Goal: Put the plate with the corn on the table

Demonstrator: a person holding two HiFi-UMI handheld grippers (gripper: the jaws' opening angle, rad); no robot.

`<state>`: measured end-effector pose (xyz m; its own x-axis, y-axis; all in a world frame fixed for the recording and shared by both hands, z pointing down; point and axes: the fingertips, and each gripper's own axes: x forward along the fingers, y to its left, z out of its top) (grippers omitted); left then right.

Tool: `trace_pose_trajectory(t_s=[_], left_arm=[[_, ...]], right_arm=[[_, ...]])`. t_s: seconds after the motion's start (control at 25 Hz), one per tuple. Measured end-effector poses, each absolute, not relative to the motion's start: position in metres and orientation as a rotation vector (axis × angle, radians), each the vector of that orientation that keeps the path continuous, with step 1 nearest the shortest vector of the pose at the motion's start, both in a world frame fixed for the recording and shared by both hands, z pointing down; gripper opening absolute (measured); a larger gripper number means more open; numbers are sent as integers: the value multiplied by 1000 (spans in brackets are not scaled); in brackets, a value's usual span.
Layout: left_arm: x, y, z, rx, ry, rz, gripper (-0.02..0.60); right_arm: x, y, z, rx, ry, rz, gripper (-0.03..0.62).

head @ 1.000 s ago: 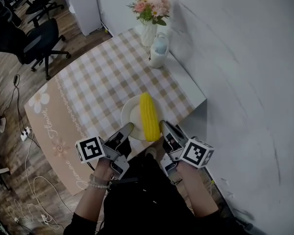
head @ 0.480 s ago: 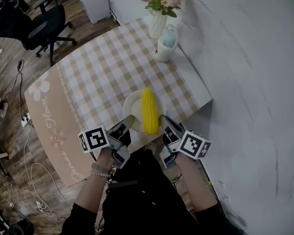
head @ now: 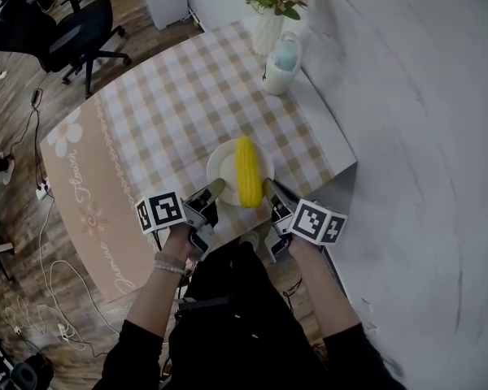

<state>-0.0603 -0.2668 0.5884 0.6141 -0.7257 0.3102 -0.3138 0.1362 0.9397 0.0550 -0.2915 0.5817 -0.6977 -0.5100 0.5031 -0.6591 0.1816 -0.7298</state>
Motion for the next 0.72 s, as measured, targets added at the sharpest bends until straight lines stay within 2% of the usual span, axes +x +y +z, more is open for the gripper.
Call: trace_pose_trajectory(t_s=[0.72], left_arm=[[-57, -274, 630, 1367, -993, -257, 25]], right_arm=[[57, -302, 629, 1119, -2135, 1574, 80]])
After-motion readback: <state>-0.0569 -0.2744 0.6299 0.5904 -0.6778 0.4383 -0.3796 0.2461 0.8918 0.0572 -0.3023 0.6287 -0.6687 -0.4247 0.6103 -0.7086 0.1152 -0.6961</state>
